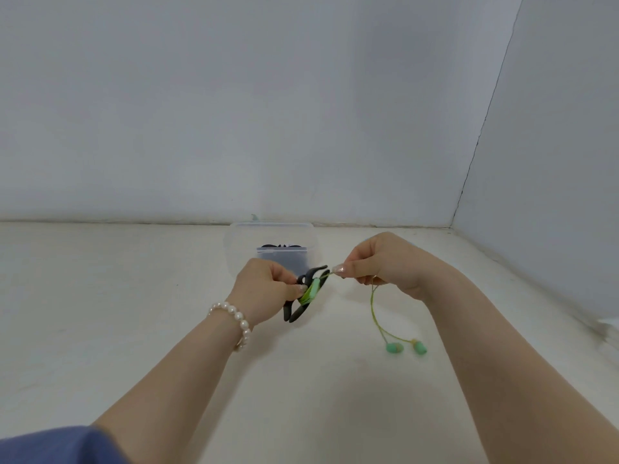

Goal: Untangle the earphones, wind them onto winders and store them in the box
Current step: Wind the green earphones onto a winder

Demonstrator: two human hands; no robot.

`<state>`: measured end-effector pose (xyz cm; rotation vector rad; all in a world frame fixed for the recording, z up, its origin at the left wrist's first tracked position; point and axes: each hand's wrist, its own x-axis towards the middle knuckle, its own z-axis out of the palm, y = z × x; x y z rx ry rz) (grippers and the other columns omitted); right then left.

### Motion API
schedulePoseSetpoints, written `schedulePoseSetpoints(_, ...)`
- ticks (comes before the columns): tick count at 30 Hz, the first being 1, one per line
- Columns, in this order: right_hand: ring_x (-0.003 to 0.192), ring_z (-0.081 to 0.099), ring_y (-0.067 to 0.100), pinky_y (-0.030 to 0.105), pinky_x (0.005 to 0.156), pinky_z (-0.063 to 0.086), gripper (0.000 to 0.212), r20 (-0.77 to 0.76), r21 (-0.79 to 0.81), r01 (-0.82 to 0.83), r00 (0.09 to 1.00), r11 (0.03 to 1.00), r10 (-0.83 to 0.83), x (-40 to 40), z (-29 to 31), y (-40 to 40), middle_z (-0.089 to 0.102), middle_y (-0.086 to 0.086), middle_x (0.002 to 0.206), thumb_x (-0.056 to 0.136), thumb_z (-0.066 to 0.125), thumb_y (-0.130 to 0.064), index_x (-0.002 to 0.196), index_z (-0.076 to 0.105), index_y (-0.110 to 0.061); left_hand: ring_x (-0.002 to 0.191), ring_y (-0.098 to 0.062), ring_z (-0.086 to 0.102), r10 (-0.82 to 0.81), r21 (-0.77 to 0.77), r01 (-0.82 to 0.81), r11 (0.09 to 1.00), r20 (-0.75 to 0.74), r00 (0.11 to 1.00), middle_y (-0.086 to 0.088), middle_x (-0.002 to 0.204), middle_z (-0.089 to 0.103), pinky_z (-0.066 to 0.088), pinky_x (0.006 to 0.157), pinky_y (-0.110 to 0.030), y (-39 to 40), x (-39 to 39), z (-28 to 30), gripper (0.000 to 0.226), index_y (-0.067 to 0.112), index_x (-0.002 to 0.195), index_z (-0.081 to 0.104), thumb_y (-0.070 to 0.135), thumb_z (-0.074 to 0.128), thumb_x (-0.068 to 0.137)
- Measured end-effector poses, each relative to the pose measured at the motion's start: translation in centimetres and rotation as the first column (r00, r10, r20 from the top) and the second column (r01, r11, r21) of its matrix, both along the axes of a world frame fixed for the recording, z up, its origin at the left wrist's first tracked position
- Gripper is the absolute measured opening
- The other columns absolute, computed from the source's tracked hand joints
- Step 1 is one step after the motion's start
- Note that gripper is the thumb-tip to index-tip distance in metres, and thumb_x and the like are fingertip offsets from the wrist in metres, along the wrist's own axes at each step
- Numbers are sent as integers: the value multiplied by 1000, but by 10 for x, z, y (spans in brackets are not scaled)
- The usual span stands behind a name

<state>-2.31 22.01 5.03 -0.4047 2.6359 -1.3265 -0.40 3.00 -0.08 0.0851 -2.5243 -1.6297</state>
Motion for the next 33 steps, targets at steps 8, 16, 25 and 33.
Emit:
schedulePoseSetpoints(8,50,46,6,14,54,38,10,60,-23,-208,976,978,209,15,-11,-33,64,-4,54,81,70,-15,81,73,-5,48,-12,59,84,482,-98,870,50,995,-3,59,63,39,53,-20,1,4,9,20,8,65,59,6,62,84)
schedulePoseSetpoints(16,49,48,8,16,56,41,14,220,-8,-317,925,948,311,11,-24,-32,65,-1,55,84,67,-21,81,74,-9,40,-6,53,-87,655,58,753,13,996,0,50,62,35,59,-25,6,14,16,21,7,69,60,4,53,88)
schedulePoseSetpoints(25,62,54,6,18,64,41,5,89,4,-112,990,994,111,-6,-28,-9,68,4,74,76,70,-11,75,75,-11,59,-21,60,-304,394,262,881,49,951,-9,64,67,45,77,-39,6,17,15,2,2,69,69,4,68,70)
schedulePoseSetpoints(33,83,57,13,29,88,48,8,96,-27,-131,986,991,133,-11,-27,6,68,9,81,75,71,-6,76,75,-12,57,-18,61,-332,173,308,936,136,933,-4,59,67,47,75,-32,-2,14,13,13,7,62,71,-2,70,72)
